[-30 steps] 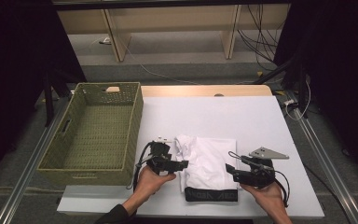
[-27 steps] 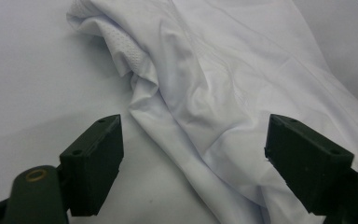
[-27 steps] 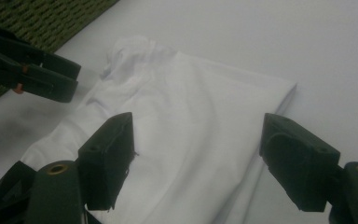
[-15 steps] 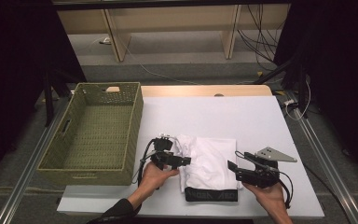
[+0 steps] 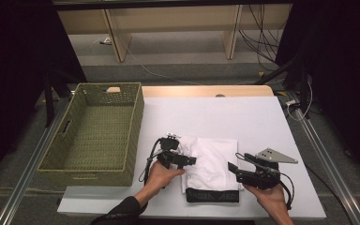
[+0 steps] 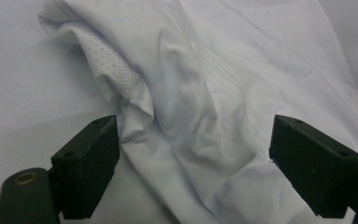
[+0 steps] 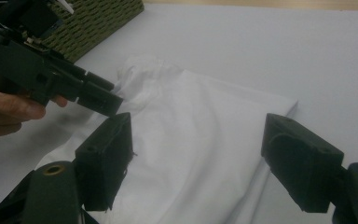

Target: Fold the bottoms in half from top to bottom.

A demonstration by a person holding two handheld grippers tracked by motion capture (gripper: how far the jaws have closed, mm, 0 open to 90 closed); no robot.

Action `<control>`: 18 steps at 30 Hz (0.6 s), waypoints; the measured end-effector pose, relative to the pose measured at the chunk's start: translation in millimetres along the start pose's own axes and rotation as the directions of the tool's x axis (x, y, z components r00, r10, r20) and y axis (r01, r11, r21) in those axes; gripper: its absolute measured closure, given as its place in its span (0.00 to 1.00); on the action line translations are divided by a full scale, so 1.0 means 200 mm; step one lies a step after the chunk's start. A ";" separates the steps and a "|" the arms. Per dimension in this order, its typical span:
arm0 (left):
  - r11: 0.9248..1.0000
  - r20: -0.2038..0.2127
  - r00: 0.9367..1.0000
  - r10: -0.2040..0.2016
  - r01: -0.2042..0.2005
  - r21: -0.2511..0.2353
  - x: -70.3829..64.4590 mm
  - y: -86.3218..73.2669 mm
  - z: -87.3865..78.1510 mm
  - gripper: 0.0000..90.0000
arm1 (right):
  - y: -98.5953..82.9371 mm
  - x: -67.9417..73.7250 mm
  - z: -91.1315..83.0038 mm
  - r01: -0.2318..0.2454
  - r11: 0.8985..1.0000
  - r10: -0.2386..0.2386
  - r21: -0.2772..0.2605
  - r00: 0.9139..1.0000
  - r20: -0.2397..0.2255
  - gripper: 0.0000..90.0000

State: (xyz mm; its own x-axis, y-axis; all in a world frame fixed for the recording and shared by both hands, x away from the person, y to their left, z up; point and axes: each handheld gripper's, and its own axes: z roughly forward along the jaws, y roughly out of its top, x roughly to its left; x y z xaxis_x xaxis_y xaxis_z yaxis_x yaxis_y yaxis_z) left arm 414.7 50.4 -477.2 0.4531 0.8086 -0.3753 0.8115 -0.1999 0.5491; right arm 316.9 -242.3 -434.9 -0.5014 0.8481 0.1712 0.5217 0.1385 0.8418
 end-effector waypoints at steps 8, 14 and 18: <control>1.000 -0.068 0.998 -0.002 0.002 -0.004 0.00 0.00 0.00 0.17 | 0.00 0.00 0.00 0.000 1.000 0.000 -0.007 1.000 -0.004 0.29; 1.000 -0.042 0.999 0.005 -0.004 0.015 -0.03 -0.01 0.02 0.17 | 0.00 0.00 0.00 0.002 1.000 -0.002 -0.003 1.000 -0.008 0.30; 1.000 -0.002 1.000 -0.001 0.001 0.024 -0.06 0.00 0.03 0.18 | 0.00 0.01 0.00 0.007 1.000 -0.007 -0.006 1.000 -0.011 0.30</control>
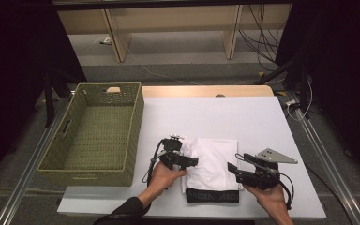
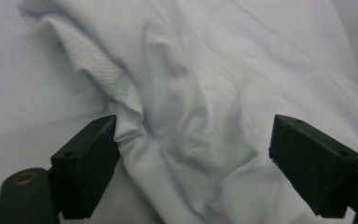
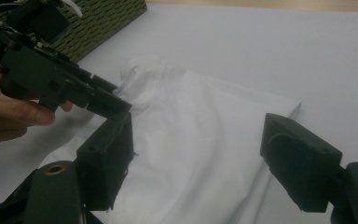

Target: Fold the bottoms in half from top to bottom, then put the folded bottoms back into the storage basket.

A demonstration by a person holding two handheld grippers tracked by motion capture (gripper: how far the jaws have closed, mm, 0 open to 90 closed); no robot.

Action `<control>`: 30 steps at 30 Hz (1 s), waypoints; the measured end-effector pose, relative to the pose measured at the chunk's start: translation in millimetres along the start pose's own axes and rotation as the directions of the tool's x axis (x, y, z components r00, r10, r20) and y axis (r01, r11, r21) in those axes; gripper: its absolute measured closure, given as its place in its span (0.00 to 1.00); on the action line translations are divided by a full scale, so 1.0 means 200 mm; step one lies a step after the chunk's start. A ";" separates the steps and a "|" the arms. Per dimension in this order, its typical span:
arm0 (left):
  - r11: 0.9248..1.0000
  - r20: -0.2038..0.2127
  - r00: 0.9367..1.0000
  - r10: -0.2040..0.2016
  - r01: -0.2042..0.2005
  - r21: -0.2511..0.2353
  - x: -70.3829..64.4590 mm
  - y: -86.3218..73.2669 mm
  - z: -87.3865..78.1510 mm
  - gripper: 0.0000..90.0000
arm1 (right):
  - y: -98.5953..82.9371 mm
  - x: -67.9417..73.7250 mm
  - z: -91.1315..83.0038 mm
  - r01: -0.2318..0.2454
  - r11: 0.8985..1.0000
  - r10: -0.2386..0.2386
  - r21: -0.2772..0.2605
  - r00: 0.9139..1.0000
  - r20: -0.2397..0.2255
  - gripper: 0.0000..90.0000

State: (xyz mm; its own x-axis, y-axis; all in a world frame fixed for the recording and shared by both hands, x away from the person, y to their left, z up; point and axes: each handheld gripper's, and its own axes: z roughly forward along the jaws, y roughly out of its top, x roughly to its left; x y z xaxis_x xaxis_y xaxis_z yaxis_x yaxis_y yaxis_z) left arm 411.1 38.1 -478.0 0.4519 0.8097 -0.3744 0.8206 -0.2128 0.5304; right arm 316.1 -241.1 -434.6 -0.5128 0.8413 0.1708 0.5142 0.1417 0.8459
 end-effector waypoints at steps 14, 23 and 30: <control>1.000 -0.032 0.999 0.019 -0.019 -0.016 -0.02 -0.01 0.00 0.19 | 0.00 0.00 0.00 0.002 1.000 -0.002 0.001 1.000 -0.003 0.30; 0.999 -0.090 0.996 0.014 -0.017 -0.031 0.01 0.01 -0.03 0.17 | 0.00 0.00 0.00 0.005 1.000 -0.005 -0.001 1.000 -0.010 0.30; 1.000 -0.074 0.997 0.023 -0.023 -0.004 0.00 -0.01 0.00 0.17 | 0.00 0.00 0.00 0.009 1.000 -0.009 -0.001 1.000 -0.013 0.31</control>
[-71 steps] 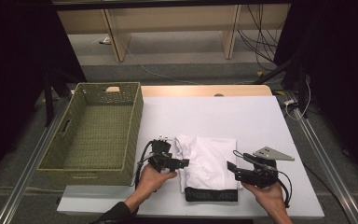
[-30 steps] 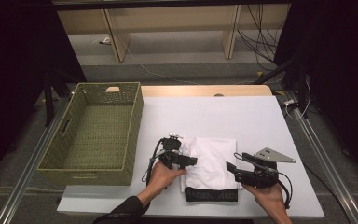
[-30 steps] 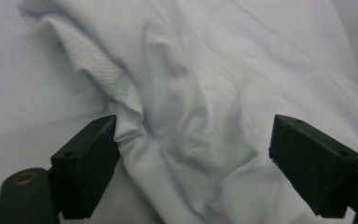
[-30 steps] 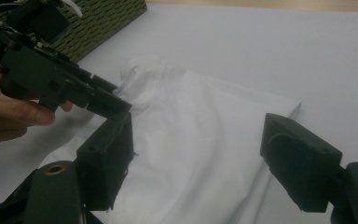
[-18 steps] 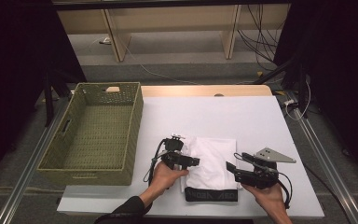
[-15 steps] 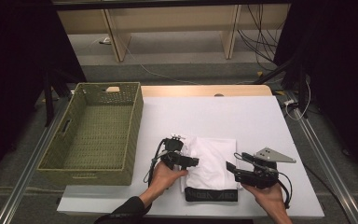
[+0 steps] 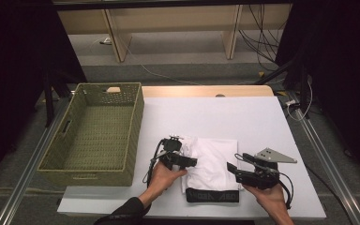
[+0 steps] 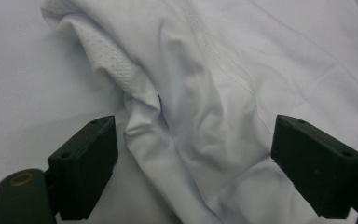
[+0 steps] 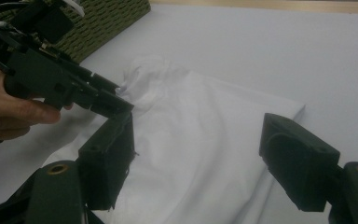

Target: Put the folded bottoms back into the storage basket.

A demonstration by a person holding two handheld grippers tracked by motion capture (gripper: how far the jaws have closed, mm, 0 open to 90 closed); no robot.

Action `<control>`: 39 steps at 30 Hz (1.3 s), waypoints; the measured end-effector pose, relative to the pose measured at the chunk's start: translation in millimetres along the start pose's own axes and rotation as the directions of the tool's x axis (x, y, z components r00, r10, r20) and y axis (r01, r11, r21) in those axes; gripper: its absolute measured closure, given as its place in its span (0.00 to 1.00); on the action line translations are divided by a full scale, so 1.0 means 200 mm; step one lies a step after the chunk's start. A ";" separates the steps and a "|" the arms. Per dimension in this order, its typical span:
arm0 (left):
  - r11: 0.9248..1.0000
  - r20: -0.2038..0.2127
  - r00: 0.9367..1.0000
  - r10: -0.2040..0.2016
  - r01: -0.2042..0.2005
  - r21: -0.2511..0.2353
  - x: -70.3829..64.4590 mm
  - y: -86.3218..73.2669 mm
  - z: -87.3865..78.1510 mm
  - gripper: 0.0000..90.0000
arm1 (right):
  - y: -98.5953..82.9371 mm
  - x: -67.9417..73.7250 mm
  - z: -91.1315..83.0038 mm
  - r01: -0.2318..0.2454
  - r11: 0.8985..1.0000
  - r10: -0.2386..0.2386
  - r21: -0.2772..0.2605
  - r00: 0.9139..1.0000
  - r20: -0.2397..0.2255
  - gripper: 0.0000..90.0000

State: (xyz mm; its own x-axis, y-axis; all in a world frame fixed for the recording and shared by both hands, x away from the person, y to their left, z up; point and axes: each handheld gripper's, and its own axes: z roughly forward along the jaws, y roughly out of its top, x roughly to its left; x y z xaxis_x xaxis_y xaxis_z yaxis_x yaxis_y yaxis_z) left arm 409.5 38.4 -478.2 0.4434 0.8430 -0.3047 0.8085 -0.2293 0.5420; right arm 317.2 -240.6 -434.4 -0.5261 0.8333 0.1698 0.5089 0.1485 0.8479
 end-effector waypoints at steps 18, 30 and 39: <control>0.999 0.121 0.992 -0.033 0.033 0.006 -0.01 0.01 0.02 0.35 | 0.00 0.02 0.02 0.010 1.000 -0.010 0.012 1.000 -0.009 0.31; 1.000 0.165 0.986 -0.006 0.004 0.012 -0.04 0.03 0.05 0.50 | 0.01 0.02 0.02 0.010 1.000 -0.010 0.010 1.000 -0.014 0.32; 1.000 0.197 0.980 -0.008 0.007 0.007 -0.02 0.03 0.06 0.61 | 0.01 0.03 0.02 0.017 1.000 -0.017 0.009 1.000 -0.017 0.32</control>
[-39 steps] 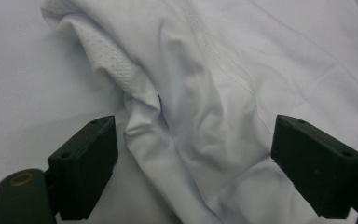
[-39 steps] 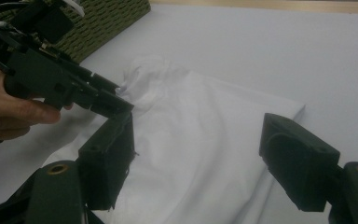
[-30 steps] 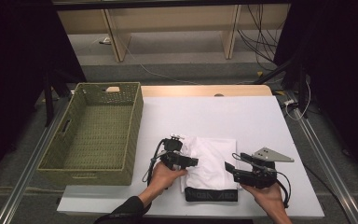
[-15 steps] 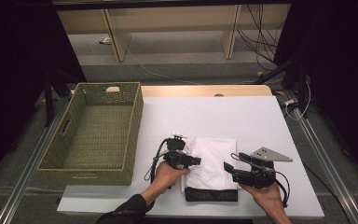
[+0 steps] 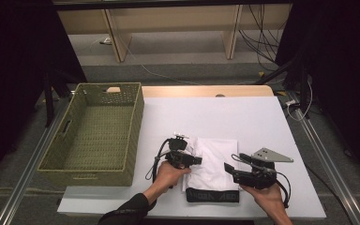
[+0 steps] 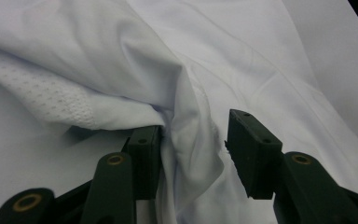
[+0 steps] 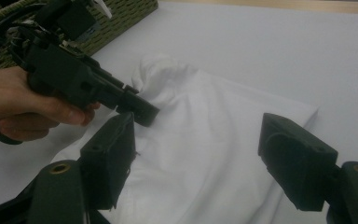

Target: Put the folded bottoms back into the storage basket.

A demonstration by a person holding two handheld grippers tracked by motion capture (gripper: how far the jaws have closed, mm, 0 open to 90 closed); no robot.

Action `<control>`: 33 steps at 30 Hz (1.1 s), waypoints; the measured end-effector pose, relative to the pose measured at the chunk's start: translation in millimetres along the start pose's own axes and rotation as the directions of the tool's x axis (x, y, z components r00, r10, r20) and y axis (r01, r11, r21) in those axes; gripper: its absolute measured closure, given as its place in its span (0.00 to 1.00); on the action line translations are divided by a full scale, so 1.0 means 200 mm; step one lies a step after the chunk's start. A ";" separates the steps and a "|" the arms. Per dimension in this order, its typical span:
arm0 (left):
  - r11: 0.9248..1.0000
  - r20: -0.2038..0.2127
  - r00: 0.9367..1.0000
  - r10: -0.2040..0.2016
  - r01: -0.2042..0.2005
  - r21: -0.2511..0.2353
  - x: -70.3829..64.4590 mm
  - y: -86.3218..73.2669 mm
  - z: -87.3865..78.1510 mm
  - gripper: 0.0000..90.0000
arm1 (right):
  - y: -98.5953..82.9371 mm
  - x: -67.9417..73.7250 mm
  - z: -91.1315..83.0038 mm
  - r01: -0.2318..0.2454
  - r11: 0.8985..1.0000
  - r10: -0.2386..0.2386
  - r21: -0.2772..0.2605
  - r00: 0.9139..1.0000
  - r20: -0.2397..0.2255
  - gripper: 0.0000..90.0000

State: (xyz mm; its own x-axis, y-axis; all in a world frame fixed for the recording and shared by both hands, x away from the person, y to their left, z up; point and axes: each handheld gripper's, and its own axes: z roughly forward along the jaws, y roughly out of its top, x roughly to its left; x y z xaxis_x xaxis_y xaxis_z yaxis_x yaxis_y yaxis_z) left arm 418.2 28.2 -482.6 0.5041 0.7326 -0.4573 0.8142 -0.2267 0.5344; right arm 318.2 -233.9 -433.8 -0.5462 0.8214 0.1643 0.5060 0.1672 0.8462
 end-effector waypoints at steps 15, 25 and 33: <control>1.000 0.057 0.998 -0.006 0.005 0.004 0.01 0.00 0.03 0.83 | 0.00 0.00 -0.01 0.005 1.000 -0.005 -0.016 1.000 -0.002 0.32; 1.000 0.086 0.996 0.010 -0.011 0.007 0.02 0.02 0.00 0.89 | 0.00 0.00 -0.01 0.002 1.000 -0.002 -0.022 1.000 0.001 0.32; 1.000 0.147 0.989 0.017 -0.017 -0.001 0.01 0.05 -0.06 0.90 | 0.00 -0.01 -0.02 0.002 1.000 -0.002 -0.028 1.000 0.005 0.32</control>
State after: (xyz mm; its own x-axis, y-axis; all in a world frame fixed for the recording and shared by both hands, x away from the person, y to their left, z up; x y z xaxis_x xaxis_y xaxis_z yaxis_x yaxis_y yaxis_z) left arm 424.1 34.9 -468.4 0.5545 0.6264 -0.5478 0.8053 -0.2381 0.5429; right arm 316.4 -237.4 -432.2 -0.5438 0.8237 0.1606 0.4862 0.1533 0.8603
